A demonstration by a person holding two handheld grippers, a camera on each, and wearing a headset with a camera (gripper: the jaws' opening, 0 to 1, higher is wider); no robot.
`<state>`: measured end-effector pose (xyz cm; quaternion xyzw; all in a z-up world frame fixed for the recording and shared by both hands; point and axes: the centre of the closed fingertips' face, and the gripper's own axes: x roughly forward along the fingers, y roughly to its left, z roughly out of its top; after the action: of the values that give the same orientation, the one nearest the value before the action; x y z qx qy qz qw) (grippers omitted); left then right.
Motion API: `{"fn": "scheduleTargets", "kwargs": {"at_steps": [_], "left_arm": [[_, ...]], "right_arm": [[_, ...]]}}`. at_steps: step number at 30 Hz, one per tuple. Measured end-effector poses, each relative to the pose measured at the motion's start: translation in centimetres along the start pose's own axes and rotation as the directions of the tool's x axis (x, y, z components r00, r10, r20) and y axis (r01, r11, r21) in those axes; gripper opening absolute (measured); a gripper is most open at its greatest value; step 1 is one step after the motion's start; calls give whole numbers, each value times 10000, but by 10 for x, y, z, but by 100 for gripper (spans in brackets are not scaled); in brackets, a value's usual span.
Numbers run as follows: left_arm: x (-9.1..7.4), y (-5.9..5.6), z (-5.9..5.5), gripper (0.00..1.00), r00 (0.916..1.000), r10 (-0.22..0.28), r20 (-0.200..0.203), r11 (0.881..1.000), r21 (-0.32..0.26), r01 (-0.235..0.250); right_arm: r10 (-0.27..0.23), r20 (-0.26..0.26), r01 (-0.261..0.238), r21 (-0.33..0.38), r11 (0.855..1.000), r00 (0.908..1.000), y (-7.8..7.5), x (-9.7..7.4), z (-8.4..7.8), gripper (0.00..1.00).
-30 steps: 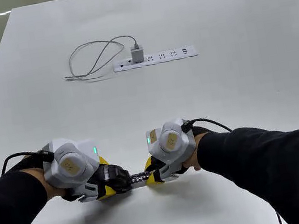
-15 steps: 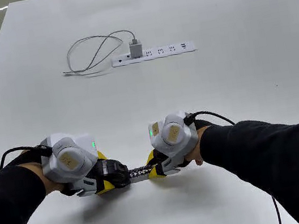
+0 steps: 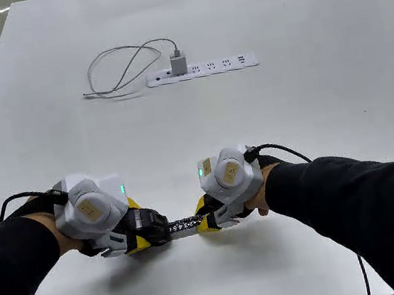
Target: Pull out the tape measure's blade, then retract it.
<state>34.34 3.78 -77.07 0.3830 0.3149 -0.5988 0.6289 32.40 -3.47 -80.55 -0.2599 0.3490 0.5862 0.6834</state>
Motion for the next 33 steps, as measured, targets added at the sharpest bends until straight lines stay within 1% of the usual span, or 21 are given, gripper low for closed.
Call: {"fn": "scheduleTargets", "kwargs": {"at_steps": [9, 25, 33], "left_arm": [[0, 0, 0, 31, 10000, 0, -4, 10000, -13, 0], [0, 0, 0, 31, 10000, 16, 6, 10000, -25, -16], [0, 0, 0, 31, 10000, 6, 2, 10000, -23, -6]], "right_arm": [[-28, -30, 28, 64, 10000, 10000, -1, -7, -7, 9], [-107, -41, 108, 189, 9998, 9999, -3, -13, -13, 9], [-113, -50, 114, 141, 9998, 9999, -3, -15, -16, 9]]}}
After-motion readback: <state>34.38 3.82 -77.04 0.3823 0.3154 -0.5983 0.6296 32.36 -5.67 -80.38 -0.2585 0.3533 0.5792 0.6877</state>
